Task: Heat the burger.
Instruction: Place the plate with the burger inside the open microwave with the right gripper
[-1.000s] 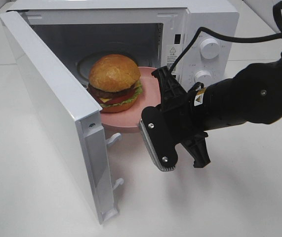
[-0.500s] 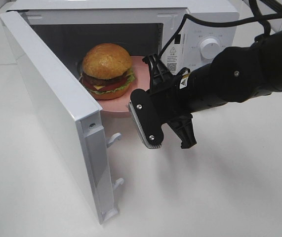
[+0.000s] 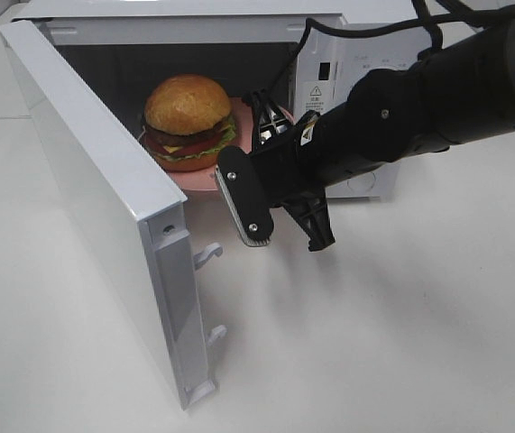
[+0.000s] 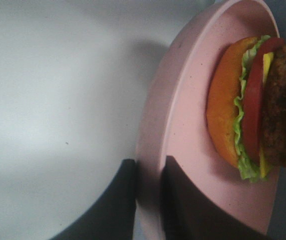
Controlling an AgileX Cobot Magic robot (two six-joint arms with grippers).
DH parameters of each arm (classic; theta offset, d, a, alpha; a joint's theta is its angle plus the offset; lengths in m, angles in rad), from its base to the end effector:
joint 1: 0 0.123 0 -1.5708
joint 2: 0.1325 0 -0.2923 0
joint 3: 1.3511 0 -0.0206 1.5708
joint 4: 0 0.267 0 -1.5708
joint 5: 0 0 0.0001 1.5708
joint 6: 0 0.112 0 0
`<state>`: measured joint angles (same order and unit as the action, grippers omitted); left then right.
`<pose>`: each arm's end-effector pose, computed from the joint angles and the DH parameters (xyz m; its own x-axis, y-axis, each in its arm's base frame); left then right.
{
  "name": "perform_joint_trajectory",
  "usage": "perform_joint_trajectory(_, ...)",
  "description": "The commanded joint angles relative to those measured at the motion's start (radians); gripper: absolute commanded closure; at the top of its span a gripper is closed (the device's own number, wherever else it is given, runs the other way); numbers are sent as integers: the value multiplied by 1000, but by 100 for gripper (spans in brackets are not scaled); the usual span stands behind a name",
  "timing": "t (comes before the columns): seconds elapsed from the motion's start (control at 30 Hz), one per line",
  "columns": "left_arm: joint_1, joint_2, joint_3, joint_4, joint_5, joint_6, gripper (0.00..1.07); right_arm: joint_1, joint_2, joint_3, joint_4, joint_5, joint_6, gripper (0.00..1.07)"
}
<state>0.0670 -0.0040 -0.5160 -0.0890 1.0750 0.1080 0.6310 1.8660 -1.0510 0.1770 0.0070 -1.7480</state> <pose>0.0179 -0.0076 0.2794 -0.4473 0.0355 -0.8937 0.0323 0.9992 0.0235 0.3369 0.2463 0.1516 0.5908 -0.8068 -0.0007 -0.5411 -0.3957 -0.7420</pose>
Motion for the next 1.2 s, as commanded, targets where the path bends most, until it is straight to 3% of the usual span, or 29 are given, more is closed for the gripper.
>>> perform_joint_trajectory(0.03, 0, -13, -1, -7, -3, 2, 9, -6, 14, -55, -1, -64, 34, 101)
perform_joint_trajectory(0.63, 0, -13, -1, -7, -3, 2, 9, -6, 142, -232, -61, -25, 103, 100)
perform_joint_trajectory(0.93, 0, -13, -1, -7, -3, 2, 9, -28, 239, -377, -83, 39, 150, 99)
perform_joint_trajectory(1.2, 0, -13, -1, -7, -3, 2, 9, -29, 252, -389, -88, 38, 178, 94)
